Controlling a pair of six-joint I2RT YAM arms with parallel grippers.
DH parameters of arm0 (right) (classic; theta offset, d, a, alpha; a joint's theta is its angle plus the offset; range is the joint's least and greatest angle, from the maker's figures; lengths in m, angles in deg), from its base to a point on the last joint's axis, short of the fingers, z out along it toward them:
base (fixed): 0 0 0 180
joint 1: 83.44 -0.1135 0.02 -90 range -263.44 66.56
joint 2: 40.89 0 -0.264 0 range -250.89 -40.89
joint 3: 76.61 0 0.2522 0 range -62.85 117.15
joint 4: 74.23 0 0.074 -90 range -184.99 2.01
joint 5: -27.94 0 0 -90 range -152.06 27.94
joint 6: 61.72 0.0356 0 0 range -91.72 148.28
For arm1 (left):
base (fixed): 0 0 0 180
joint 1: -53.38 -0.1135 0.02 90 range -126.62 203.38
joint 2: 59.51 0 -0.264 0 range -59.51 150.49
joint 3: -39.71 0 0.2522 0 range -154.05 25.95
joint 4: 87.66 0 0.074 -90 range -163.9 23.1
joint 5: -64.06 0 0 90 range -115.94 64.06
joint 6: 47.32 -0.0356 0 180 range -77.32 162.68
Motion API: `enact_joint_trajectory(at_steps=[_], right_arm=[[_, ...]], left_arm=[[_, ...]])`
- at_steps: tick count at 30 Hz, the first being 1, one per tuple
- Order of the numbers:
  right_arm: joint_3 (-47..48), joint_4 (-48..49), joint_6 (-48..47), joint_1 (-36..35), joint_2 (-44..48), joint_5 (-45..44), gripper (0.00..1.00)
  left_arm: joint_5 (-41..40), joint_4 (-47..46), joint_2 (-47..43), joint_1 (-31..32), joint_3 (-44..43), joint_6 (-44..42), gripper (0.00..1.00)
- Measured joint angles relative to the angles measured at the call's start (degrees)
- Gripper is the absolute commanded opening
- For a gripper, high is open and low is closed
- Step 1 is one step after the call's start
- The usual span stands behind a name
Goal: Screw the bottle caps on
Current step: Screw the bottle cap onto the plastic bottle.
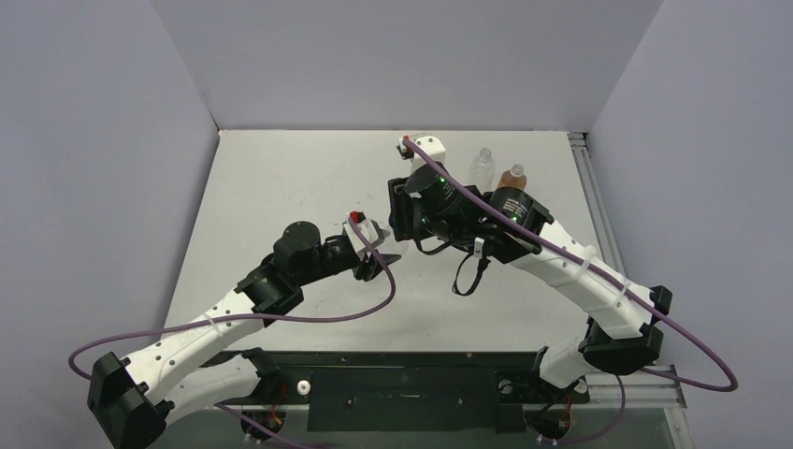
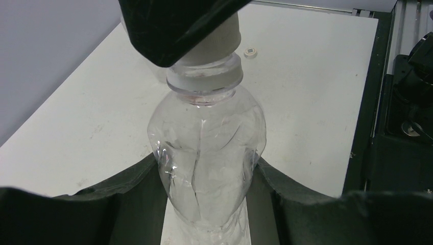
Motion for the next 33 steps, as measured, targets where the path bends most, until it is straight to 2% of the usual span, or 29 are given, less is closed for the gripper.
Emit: enact_joint_trajectory(at_steps=[26, 33], right_arm=[[0.0, -1.6, 0.2, -0.1, 0.0, -0.6, 0.36], [0.0, -1.9, 0.1, -0.8, 0.0, -1.0, 0.31]], left_arm=[[0.0, 0.1, 0.0, 0.1, 0.1, 0.0, 0.0], [0.0, 0.1, 0.0, 0.2, 0.1, 0.0, 0.0]])
